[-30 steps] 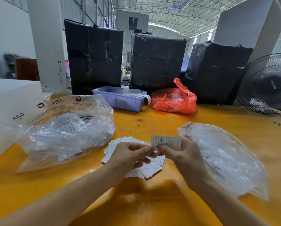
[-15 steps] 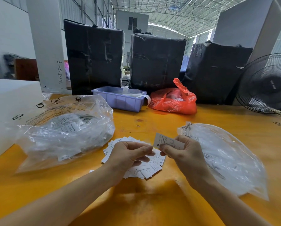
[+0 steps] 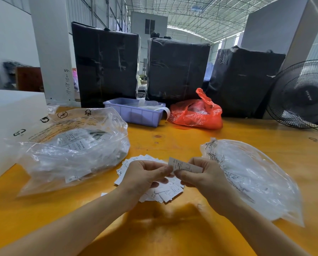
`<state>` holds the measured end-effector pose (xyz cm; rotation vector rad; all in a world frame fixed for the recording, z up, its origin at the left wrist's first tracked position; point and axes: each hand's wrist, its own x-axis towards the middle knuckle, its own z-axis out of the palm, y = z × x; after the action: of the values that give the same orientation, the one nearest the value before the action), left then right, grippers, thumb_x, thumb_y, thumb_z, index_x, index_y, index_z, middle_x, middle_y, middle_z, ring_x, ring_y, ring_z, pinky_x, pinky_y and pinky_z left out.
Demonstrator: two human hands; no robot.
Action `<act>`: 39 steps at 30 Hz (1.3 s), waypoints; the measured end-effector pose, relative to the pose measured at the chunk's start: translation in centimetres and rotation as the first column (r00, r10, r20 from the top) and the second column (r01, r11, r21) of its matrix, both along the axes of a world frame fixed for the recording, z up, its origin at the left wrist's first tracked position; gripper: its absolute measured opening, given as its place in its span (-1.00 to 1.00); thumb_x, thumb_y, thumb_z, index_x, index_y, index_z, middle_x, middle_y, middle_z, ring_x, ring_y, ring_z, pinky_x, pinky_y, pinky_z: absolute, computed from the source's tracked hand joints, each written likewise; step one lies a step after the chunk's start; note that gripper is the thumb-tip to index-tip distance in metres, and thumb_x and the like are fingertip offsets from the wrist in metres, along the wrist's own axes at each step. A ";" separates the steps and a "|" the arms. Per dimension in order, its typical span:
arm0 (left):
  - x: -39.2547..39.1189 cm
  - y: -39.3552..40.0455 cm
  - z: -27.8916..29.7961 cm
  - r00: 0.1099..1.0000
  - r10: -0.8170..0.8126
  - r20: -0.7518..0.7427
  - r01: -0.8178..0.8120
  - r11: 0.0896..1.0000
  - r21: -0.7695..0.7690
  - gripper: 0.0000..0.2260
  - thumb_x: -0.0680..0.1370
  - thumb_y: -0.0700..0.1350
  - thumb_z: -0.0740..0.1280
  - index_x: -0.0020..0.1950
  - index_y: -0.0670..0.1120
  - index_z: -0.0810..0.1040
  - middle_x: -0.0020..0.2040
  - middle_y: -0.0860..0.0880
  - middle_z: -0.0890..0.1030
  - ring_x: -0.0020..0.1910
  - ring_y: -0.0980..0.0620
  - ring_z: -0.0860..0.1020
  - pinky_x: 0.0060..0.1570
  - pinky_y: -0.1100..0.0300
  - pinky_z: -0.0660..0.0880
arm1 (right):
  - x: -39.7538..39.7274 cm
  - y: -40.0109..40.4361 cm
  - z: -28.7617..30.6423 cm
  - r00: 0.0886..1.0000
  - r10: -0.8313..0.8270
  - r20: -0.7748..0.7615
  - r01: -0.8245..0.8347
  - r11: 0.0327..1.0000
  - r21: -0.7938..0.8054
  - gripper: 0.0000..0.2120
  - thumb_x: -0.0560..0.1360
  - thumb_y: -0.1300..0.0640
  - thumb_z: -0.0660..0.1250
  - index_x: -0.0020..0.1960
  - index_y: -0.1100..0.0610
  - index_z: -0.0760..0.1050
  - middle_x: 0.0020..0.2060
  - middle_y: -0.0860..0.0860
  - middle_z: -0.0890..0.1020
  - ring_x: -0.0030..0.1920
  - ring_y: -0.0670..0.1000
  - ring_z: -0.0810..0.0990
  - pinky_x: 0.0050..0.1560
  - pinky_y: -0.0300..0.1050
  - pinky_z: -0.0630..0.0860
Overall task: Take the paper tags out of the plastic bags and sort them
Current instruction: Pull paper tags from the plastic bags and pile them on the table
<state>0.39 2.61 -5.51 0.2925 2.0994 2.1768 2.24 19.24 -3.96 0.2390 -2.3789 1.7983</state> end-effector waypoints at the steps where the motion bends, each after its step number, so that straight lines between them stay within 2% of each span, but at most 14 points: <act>1: 0.0 0.0 0.0 1.000 0.005 -0.013 -0.005 1.000 -0.012 -0.81 0.27 0.01 0.46 -0.20 -0.05 0.69 -0.24 -0.02 0.70 -0.34 0.17 0.61 -0.41 0.41 0.44 | 0.0 0.1 0.1 0.999 0.029 0.032 -0.029 1.000 0.005 -0.87 0.37 0.29 0.47 -0.25 0.26 0.52 -0.40 0.05 0.56 -0.39 -0.06 0.56 -0.30 -0.18 0.52; 4: -0.1 0.0 -0.2 0.999 0.015 -0.050 -0.018 0.999 -0.049 -0.85 0.24 -0.01 0.48 -0.27 -0.04 0.69 -0.29 -0.02 0.69 -0.38 0.16 0.60 -0.43 0.40 0.44 | 0.2 0.3 0.3 0.992 0.078 0.096 -0.091 0.986 0.142 -0.89 0.42 0.23 0.45 -0.11 0.23 0.55 -0.34 0.06 0.56 -0.35 -0.05 0.52 -0.24 -0.13 0.49; 6: -0.2 0.0 -0.3 0.998 0.015 -0.056 -0.019 0.997 -0.069 -0.84 0.25 -0.04 0.49 -0.24 -0.07 0.69 -0.30 -0.03 0.69 -0.39 0.15 0.60 -0.44 0.39 0.43 | 0.3 0.3 0.5 0.984 0.109 0.139 -0.139 0.963 0.230 -0.88 0.49 0.24 0.37 0.02 0.20 0.51 -0.28 0.07 0.53 -0.35 -0.05 0.48 -0.28 -0.16 0.45; 10: -0.4 -0.1 -0.4 0.999 0.010 -0.047 -0.014 0.996 -0.086 -0.88 0.35 -0.11 0.49 -0.19 -0.14 0.69 -0.28 -0.07 0.69 -0.39 0.14 0.59 -0.44 0.37 0.43 | 0.2 0.6 0.5 0.958 0.185 0.217 -0.244 0.927 0.286 -0.80 0.53 0.33 0.22 0.12 0.15 0.47 -0.29 0.08 0.50 -0.34 -0.03 0.45 -0.31 -0.14 0.40; 13: -0.4 0.0 -0.5 0.998 0.008 -0.055 -0.013 0.995 -0.103 -0.96 0.40 -0.14 0.48 -0.21 -0.10 0.69 -0.33 -0.02 0.68 -0.41 0.21 0.56 -0.44 0.39 0.42 | 0.0 0.7 0.6 0.985 0.123 0.124 -0.157 0.937 0.312 -0.73 0.48 0.33 0.34 0.14 0.11 0.46 -0.28 0.07 0.60 -0.37 -0.07 0.55 -0.32 -0.21 0.48; 15: -0.3 0.2 -0.6 0.998 -0.002 -0.063 -0.007 0.992 -0.126 -0.95 0.41 -0.15 0.48 -0.21 -0.11 0.69 -0.36 0.02 0.66 -0.42 0.24 0.54 -0.44 0.40 0.41 | -0.3 0.8 0.4 0.997 0.066 0.051 -0.076 0.967 0.242 -0.70 0.42 0.33 0.42 0.09 0.12 0.46 -0.31 0.10 0.65 -0.38 -0.05 0.61 -0.35 -0.25 0.49; 18: -0.1 0.5 -0.6 0.998 0.005 -0.068 -0.013 0.991 -0.130 -0.90 0.42 -0.15 0.47 -0.16 -0.17 0.68 -0.35 0.00 0.65 -0.40 0.20 0.56 -0.43 0.37 0.43 | -0.6 0.7 -0.2 0.999 0.017 -0.035 -0.011 0.987 0.159 -0.91 0.52 0.31 0.31 -0.01 0.19 0.53 -0.35 0.07 0.66 -0.35 -0.03 0.64 -0.33 -0.26 0.52; 22: 0.0 0.6 -0.7 0.997 0.053 -0.047 -0.055 0.998 -0.039 -0.90 0.44 -0.15 0.44 -0.17 -0.19 0.67 -0.35 -0.05 0.67 -0.39 0.07 0.63 -0.43 0.34 0.47 | -0.1 -0.5 -0.9 0.995 0.058 -0.083 -0.041 0.979 0.197 -0.78 0.57 0.29 0.22 -0.10 0.10 0.60 -0.39 -0.01 0.61 -0.40 -0.13 0.58 -0.33 -0.25 0.54; 25: 0.3 0.8 -0.8 0.998 0.055 -0.041 -0.055 0.998 -0.002 -0.81 0.41 -0.04 0.43 -0.20 -0.17 0.70 -0.30 -0.10 0.69 -0.35 0.02 0.65 -0.40 0.32 0.51 | 0.2 -1.2 -1.2 0.986 0.065 -0.152 -0.023 0.964 0.264 -0.84 0.55 0.24 0.28 0.02 0.09 0.61 -0.27 0.05 0.61 -0.37 -0.13 0.58 -0.27 -0.09 0.59; 27: 0.4 0.9 -0.6 0.997 0.065 -0.031 -0.064 0.998 0.024 -0.76 0.37 0.05 0.40 -0.26 -0.12 0.70 -0.30 -0.10 0.68 -0.36 0.02 0.65 -0.40 0.32 0.52 | 0.0 -1.1 -1.3 0.985 0.002 -0.173 0.037 0.974 0.224 -0.80 0.52 0.23 0.34 0.13 0.10 0.56 -0.27 0.03 0.64 -0.33 -0.13 0.61 -0.23 -0.10 0.60; 30: 0.3 0.9 -0.3 0.998 0.061 0.017 -0.061 0.998 0.021 -0.68 0.45 0.11 0.32 -0.21 -0.12 0.68 -0.26 -0.09 0.69 -0.36 0.06 0.65 -0.41 0.32 0.50 | -0.2 -0.8 -1.1 0.981 -0.078 -0.178 0.095 0.991 0.091 -0.88 0.49 0.25 0.37 0.02 0.14 0.57 -0.29 0.02 0.68 -0.31 -0.11 0.64 -0.26 -0.24 0.58; 33: 0.3 0.8 -0.1 0.998 0.020 0.055 -0.019 1.000 -0.025 -0.66 0.55 0.10 0.24 -0.10 -0.13 0.67 -0.22 -0.07 0.70 -0.37 0.11 0.62 -0.42 0.33 0.48 | -0.3 -0.5 -0.9 0.989 -0.101 -0.110 0.095 0.994 -0.053 -0.93 0.48 0.26 0.37 -0.06 0.13 0.58 -0.33 0.01 0.69 -0.36 -0.13 0.62 -0.33 -0.33 0.51; 36: 0.4 0.8 0.0 0.999 0.011 0.036 -0.010 0.999 -0.035 -0.64 0.51 0.13 0.25 -0.09 -0.13 0.66 -0.24 -0.05 0.70 -0.39 0.13 0.60 -0.44 0.34 0.46 | -0.4 -0.4 -0.9 0.997 -0.081 -0.005 0.079 0.983 -0.167 -0.93 0.48 0.28 0.38 -0.08 0.15 0.59 -0.32 0.04 0.69 -0.35 -0.10 0.62 -0.32 -0.31 0.53; 39: 0.4 0.9 0.0 0.998 0.049 0.050 -0.048 0.999 -0.013 -0.60 0.42 0.16 0.28 -0.09 -0.16 0.65 -0.30 -0.01 0.67 -0.39 0.11 0.62 -0.44 0.33 0.47 | -0.4 -0.3 -0.9 0.997 -0.060 0.040 0.066 0.982 -0.178 -0.95 0.46 0.28 0.39 -0.12 0.17 0.61 -0.34 0.06 0.69 -0.34 -0.06 0.63 -0.33 -0.29 0.52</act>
<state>0.77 3.50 -5.47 0.1854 2.1138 2.1730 1.84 18.92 -4.91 0.1107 -2.2021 1.9867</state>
